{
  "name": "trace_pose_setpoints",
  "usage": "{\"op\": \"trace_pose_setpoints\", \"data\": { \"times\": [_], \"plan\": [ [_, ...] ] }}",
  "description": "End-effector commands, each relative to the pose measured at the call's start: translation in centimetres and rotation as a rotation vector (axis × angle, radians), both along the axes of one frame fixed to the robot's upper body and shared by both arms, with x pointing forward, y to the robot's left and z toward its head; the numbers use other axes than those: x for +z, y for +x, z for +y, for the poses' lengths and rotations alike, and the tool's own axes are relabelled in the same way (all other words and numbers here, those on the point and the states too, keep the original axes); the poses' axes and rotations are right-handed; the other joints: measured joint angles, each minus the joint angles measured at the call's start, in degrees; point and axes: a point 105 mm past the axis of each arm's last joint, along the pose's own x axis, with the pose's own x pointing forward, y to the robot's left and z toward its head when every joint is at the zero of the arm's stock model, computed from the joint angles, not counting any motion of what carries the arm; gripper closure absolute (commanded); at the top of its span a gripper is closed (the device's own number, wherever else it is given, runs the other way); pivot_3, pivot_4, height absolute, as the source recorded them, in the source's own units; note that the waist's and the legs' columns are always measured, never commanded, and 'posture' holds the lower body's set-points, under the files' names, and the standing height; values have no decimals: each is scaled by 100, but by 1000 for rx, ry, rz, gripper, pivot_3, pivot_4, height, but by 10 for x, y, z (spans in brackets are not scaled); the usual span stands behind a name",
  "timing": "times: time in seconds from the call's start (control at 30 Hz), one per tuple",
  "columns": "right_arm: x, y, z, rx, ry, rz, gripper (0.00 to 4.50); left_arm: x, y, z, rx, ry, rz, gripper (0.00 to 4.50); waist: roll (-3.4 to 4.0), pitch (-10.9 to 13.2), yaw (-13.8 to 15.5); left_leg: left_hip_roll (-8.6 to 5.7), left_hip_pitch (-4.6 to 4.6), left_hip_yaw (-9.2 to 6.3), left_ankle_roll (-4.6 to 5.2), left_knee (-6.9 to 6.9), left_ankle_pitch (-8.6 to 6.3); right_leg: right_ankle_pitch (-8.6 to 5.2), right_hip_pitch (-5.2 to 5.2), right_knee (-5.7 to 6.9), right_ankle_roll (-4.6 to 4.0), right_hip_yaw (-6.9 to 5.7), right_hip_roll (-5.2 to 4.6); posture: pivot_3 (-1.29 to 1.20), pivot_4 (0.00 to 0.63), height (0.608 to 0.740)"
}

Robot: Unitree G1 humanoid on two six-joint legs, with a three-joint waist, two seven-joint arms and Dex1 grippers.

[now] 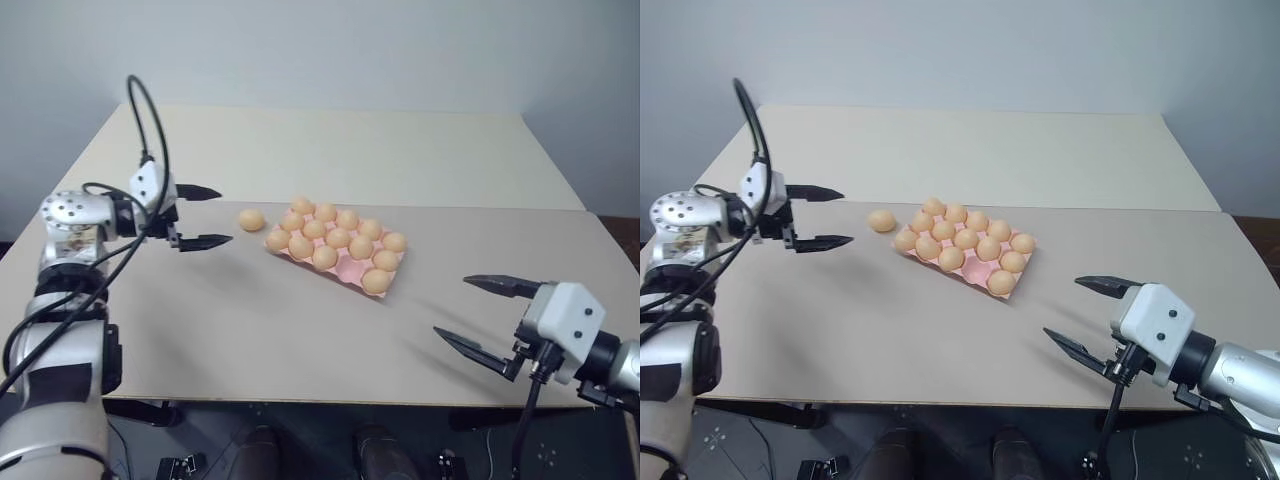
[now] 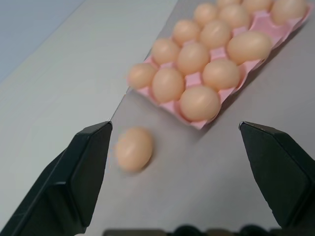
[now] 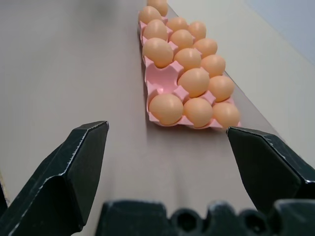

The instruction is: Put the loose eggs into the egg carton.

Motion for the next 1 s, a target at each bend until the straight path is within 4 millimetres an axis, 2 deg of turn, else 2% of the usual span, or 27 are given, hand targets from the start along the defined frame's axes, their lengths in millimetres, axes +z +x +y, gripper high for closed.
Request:
{"op": "trace_pose_setpoints", "data": {
  "times": [0.03,0.2,0.33,0.6,0.7,0.83,1.0],
  "plan": [
    [6,1,4,41,-6,-25,0,8,-5,14,38,-9,-35,19,0,0,-3,0,-1,1,0,0,0,0,0,-1,0,1,0,0,150,740],
    [6,4,6,61,-11,-23,0,2,-5,21,84,-16,-34,19,0,0,2,0,-2,-1,0,0,0,0,-1,0,0,-3,-1,0,150,740],
    [6,6,8,69,-14,-24,0,-4,5,20,153,-48,-19,19,0,0,-13,0,-1,-2,0,0,0,0,-1,0,0,-3,0,0,150,740],
    [6,7,11,66,-5,-33,0,-15,28,-14,157,-101,20,19,-1,0,27,-3,-5,-2,0,0,0,0,-1,0,0,-3,-2,0,150,740],
    [5,5,13,64,-3,-34,0,-19,38,-24,193,-70,12,19,-1,0,16,-4,-3,-2,0,0,0,0,-1,1,0,-3,-2,0,150,740],
    [6,1,13,54,-2,-39,0,-18,45,-28,232,-72,5,19,-1,0,-24,-4,-3,-2,0,0,0,0,-2,2,0,-2,-1,0,150,740],
    [6,-3,14,35,6,-39,0,-20,55,-25,337,-60,-28,19,-1,0,-23,-4,-3,-5,0,0,0,0,-2,3,0,-3,-1,0,150,740]
  ]
}}
